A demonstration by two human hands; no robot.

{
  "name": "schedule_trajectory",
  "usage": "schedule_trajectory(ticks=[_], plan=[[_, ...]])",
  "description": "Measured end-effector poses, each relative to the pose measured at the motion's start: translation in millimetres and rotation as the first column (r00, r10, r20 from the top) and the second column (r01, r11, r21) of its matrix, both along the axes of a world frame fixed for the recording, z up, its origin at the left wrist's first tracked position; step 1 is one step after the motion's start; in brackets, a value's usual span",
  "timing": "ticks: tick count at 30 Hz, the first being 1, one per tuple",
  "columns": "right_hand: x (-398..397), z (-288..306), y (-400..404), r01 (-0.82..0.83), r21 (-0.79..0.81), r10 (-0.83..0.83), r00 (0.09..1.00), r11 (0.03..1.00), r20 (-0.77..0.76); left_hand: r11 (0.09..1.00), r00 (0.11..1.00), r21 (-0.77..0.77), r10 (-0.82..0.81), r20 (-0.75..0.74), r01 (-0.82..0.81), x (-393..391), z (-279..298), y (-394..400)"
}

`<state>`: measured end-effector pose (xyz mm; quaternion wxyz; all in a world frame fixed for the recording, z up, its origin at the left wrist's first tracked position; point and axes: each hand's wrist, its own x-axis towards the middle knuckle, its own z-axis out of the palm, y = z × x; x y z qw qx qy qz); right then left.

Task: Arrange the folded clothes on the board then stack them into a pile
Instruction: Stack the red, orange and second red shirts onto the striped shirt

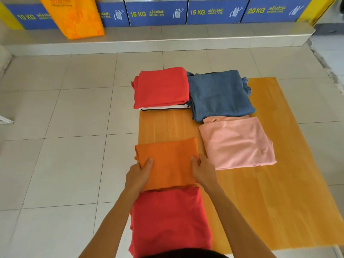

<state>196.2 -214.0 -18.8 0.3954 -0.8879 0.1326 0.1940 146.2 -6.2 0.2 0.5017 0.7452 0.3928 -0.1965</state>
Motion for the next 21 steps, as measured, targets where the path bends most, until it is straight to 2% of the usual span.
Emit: schedule_trajectory(ticks=[5, 11, 15, 21], plan=[[30.0, 10.3, 7.4, 0.012, 0.054, -0.021, 0.986, 0.998, 0.165, 0.996, 0.993, 0.086, -0.045, 0.109, 0.036, 31.1, 12.6, 19.4], [103.9, 35.9, 18.8, -0.092, 0.087, 0.054, 0.931, 0.992, 0.361, 0.972, 0.967, 0.234, -0.087, 0.238, 0.03, 109.9, 37.9, 54.6], [164.3, 53.1, 31.5, -0.107, 0.1, 0.052, 0.894, 0.989, 0.444, 0.955, 0.927, 0.295, -0.14, 0.347, 0.034, 173.8, 56.3, 74.0], [260.5, 53.8, 53.1, -0.126, 0.067, 0.079, 0.875, 0.99, 0.477, 0.936, 0.897, 0.35, -0.168, 0.409, 0.016, 263.5, 59.7, 94.8]])
